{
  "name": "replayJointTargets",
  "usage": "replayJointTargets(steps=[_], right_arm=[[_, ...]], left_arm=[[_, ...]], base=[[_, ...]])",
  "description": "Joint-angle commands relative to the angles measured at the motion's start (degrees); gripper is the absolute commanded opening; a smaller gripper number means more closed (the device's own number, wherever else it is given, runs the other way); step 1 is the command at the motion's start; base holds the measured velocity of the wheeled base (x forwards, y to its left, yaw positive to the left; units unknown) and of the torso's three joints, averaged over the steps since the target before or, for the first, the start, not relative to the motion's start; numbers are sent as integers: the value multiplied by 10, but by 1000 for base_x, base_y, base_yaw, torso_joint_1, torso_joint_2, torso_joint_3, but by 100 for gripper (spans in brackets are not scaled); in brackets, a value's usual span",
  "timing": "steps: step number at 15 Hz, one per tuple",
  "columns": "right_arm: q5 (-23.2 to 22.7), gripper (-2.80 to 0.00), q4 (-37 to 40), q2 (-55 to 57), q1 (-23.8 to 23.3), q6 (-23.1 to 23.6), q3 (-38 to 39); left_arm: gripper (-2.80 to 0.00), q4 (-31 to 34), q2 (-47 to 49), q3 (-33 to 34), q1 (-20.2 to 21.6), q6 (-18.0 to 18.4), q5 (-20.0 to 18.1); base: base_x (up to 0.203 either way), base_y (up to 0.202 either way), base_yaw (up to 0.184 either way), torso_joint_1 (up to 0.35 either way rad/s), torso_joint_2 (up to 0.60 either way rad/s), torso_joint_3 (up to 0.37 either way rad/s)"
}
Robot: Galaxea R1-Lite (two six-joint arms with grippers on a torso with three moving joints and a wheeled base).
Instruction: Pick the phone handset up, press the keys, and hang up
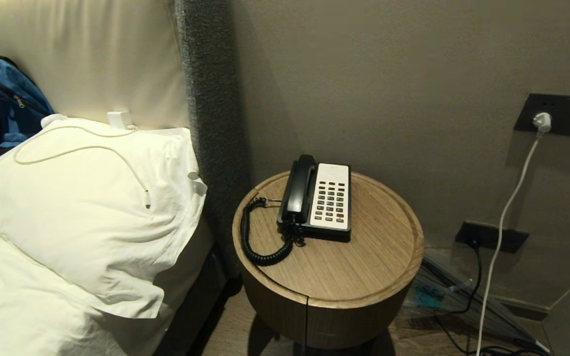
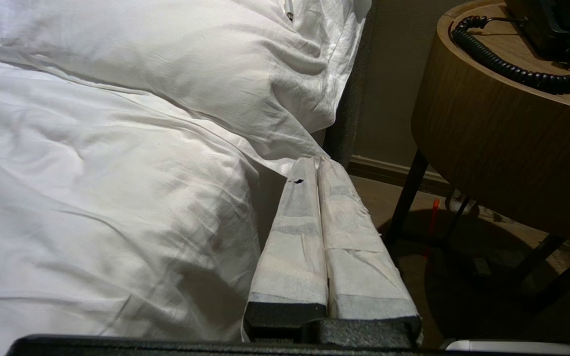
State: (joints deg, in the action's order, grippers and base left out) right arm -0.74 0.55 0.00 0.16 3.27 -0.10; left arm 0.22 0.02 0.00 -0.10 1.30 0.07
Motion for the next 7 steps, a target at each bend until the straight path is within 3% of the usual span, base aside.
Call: replayJointTargets(steps=[1, 7], right_arm=[[0, -280, -1, 0, 0, 1, 0], [0, -280, -1, 0, 0, -5, 0]], left_arm=[[-280, 0, 1, 0, 0, 0, 0], [-280, 0, 1, 1, 0, 0, 0]], base=[[0, 0, 0, 0, 0, 0], [0, 0, 0, 0, 0, 0]])
